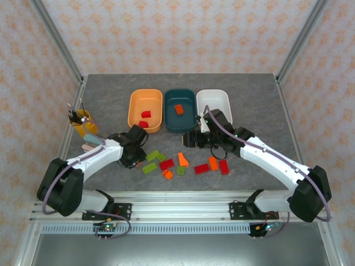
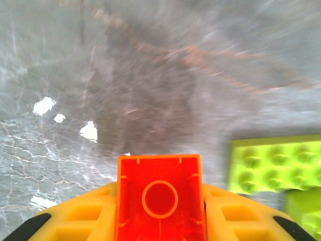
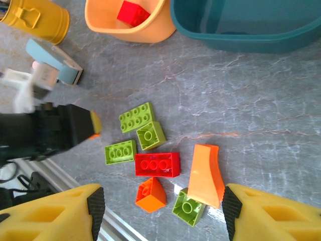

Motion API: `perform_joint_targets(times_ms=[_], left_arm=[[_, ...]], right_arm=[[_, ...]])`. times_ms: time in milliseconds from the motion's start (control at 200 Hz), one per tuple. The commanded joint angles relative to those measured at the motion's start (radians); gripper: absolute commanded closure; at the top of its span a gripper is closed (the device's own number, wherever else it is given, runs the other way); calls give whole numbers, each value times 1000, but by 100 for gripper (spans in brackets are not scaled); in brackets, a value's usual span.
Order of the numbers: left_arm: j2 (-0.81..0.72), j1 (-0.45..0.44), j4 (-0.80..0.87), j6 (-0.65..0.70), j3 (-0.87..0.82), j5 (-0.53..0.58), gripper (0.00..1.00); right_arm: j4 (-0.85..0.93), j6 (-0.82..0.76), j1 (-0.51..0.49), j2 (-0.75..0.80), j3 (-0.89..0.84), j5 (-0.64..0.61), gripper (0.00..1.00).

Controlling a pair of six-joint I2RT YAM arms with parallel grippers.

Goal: Sort the legos into containers by color

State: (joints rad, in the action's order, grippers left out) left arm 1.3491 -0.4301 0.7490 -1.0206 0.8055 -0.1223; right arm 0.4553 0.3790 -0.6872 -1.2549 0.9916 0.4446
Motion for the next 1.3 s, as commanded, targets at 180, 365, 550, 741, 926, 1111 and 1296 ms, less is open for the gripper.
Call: perform_joint_targets(times_ms=[180,365,550,741,926,1111,1296], left_arm=[[209,-53,179,222,526,65,68],[514,-99,232,304,877,69,68],[816,-99,300,342,1168,70,68],[998,-98,325,356,1340,48,66],[1032,-100,326,349,1361,26,59],[963,-102,301,347,1345,12,44],[859,-110,299,337,1349,13,38]], right_arm=[[-30,141,124,142,33,-178,32],[-59,234,217,177,39,-174,31],[-36,248,230,208,45,-180,31],[29,247,232,241,20,-182,31],[197,219,230,255,27,-228,31],[339,206,232,252,16,-258,30],[391,189,231,247,12,-259,30]])
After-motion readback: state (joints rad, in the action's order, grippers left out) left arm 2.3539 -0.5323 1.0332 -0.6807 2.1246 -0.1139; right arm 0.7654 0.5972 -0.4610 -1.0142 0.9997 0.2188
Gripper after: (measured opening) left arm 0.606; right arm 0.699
